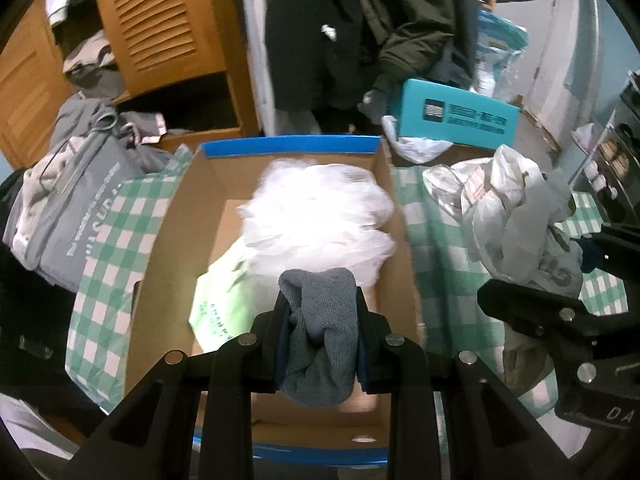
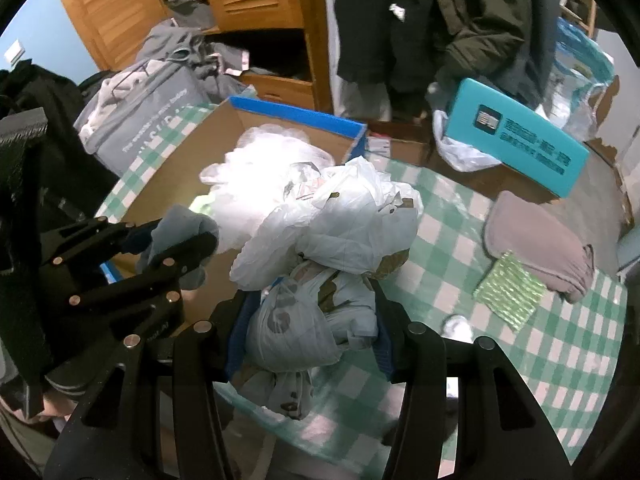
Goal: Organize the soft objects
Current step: 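Lift the grey sock and plastic bag and carry them over the box, then lower the sock and bag into the box and open both grippers, then move the left tool to the white rolled cloth while the right tool approaches the black sock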
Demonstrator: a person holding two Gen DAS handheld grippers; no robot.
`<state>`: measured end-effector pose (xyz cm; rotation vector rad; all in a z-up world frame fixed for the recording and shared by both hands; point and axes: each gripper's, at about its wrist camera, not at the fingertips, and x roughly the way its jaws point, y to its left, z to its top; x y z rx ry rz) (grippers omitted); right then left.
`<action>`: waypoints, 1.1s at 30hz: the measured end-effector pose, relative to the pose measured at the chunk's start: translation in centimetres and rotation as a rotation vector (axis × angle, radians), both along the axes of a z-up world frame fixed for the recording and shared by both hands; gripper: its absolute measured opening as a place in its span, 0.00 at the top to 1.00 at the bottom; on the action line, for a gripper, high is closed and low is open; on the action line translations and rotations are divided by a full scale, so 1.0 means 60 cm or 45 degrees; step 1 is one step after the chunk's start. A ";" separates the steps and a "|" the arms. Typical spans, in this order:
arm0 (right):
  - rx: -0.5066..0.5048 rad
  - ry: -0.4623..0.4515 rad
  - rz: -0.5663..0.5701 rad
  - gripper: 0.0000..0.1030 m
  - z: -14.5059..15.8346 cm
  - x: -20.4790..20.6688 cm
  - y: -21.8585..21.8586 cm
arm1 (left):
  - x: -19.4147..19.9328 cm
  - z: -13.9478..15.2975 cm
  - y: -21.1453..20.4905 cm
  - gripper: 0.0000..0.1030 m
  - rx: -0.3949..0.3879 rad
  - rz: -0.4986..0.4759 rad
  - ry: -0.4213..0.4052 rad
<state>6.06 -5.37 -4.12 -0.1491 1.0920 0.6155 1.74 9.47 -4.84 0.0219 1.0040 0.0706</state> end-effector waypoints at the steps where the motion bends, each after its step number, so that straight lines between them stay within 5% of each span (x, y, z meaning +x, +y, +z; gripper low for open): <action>1: 0.003 0.007 0.009 0.51 -0.002 0.001 0.010 | -0.001 -0.001 0.006 0.74 0.002 0.009 0.001; 23: 0.009 0.085 0.120 0.50 -0.058 0.007 0.131 | -0.002 -0.043 0.126 0.72 0.026 0.196 0.071; 28: -0.005 0.081 0.103 0.46 -0.066 0.007 0.133 | -0.002 -0.053 0.130 0.64 0.048 0.207 0.104; 33: 0.000 0.057 0.087 0.29 -0.056 0.005 0.126 | -0.003 -0.047 0.135 0.44 0.066 0.234 0.096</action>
